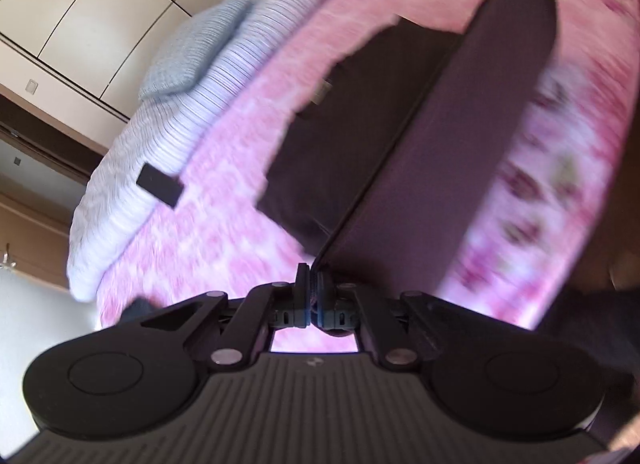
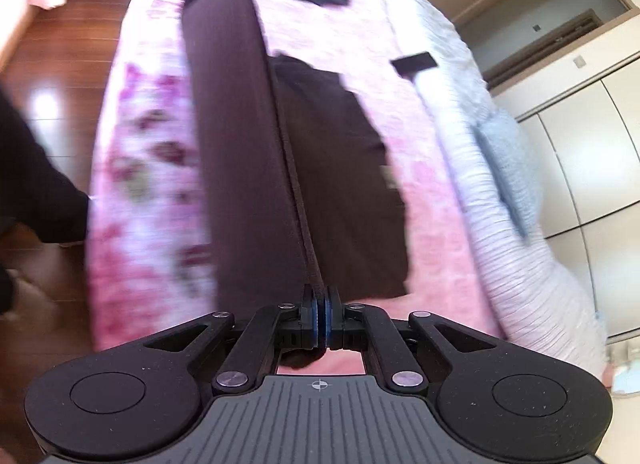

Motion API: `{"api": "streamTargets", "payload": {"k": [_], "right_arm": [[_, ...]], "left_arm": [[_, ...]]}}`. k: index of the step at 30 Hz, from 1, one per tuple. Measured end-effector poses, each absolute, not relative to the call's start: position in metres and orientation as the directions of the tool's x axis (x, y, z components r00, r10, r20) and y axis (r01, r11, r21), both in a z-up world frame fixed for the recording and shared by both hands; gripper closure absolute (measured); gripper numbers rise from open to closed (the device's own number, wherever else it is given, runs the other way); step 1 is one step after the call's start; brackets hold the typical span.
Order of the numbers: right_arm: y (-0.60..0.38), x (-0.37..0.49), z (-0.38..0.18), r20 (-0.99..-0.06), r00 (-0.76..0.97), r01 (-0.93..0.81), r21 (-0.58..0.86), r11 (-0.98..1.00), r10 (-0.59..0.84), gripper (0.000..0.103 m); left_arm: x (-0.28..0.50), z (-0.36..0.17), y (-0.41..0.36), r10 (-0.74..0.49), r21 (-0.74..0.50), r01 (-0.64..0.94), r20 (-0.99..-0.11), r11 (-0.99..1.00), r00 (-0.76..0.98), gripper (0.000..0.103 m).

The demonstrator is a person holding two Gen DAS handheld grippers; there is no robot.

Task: Fold clothes
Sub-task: 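Grasp the hem with the left gripper while the right gripper grasps the hem too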

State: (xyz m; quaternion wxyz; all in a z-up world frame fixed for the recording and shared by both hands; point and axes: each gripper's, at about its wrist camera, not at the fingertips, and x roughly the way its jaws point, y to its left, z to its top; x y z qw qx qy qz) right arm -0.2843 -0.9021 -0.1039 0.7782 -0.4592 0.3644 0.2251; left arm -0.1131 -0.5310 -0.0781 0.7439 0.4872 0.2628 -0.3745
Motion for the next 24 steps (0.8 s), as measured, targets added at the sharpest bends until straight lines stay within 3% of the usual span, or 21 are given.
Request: {"api": "streamTargets", "payload": {"k": [10,16,24], "right_arm": [[-0.966,-0.072,-0.15,-0.858,0.507,-0.639,-0.436,0.634,-0.08,0.101],[-0.981,0.005,-0.184,-0.9,0.426,-0.637,-0.373,0.675,-0.096,0.101],[-1.011,0.072,-0.209,-0.92,0.385,-0.613,-0.309,0.727,-0.067,0.101]], "left_arm": [[0.121,-0.144,-0.617,-0.346,0.331,0.923,-0.857,0.198,0.382,0.101],[0.188,-0.192,-0.645,-0.312,0.263,0.948,-0.899,0.177,0.307,0.101],[0.233,-0.217,-0.67,-0.286,0.218,0.944,-0.914,0.249,0.287,0.101]]}}
